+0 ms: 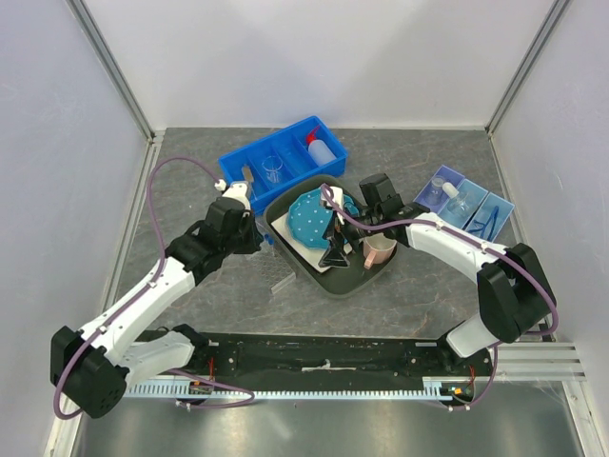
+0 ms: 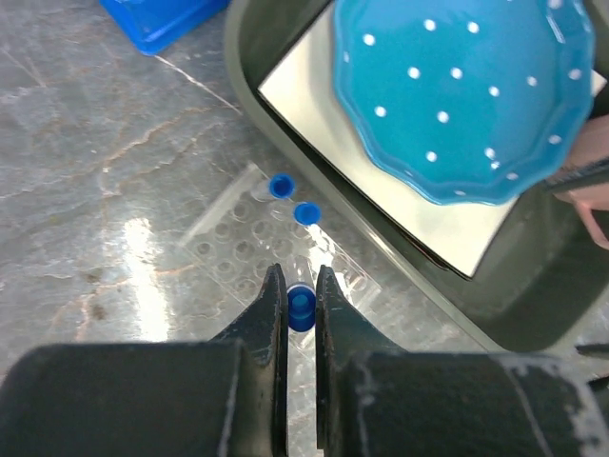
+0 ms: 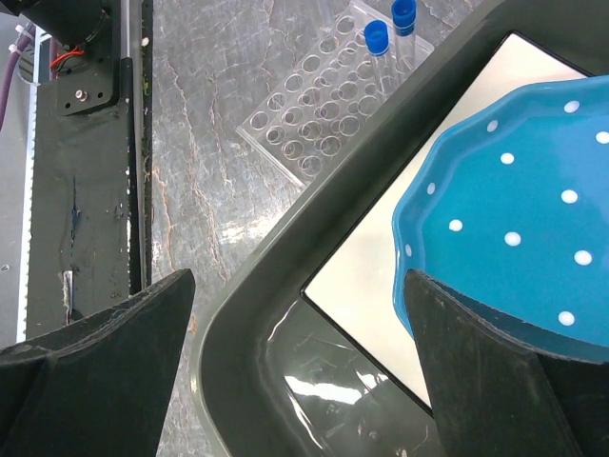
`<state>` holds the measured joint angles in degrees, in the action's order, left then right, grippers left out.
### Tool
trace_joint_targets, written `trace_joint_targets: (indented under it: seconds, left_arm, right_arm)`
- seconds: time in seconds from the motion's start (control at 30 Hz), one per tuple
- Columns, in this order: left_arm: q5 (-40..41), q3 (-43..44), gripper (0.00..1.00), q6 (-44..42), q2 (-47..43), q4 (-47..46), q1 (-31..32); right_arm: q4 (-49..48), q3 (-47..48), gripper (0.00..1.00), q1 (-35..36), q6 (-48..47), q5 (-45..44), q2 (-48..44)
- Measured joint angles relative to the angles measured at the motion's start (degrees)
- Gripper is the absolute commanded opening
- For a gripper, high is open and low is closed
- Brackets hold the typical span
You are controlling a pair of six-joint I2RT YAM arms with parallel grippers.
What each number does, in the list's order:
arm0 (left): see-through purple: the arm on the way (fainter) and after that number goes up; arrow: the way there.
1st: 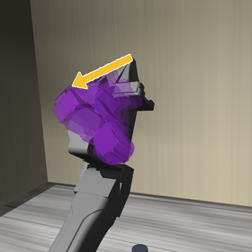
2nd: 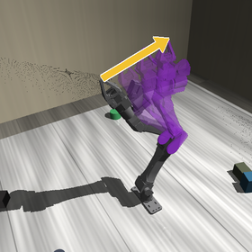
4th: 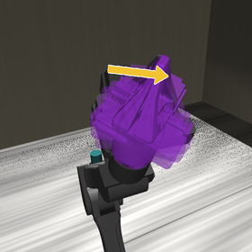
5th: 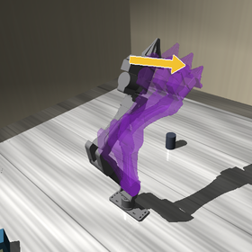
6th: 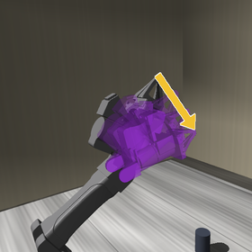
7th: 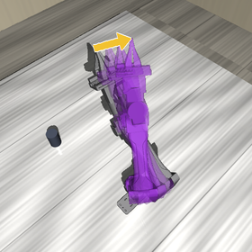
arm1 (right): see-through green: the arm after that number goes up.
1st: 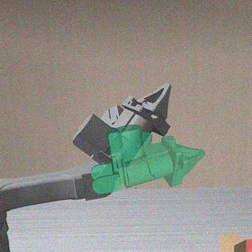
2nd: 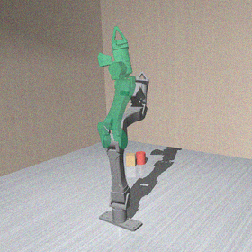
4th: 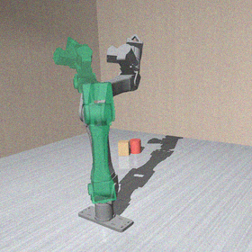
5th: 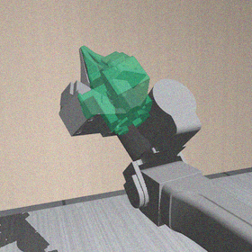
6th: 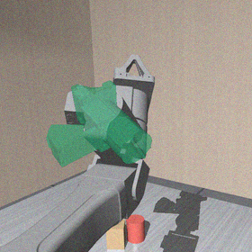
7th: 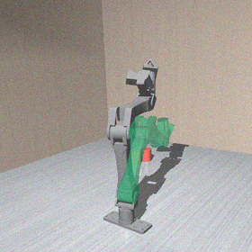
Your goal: Organize the chemistry lab equipment
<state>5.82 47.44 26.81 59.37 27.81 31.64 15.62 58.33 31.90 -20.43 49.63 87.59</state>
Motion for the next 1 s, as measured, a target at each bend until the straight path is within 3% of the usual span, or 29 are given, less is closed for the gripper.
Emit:
trace_joint_targets:
  seconds: [0.33, 1.0]
  left_arm:
    - [7.2, 0.0, 0.02, -3.1, 5.5, -2.6, 0.0]
    - [8.3, 0.2, 0.02, -5.2, 15.4, -7.4, 0.0]
  right_arm:
    - [0.1, 0.0, 0.98, 0.0, 0.0, -0.2, 0.0]
    - [0.4, 0.0, 0.98, -0.6, -0.4, -0.2, 0.0]
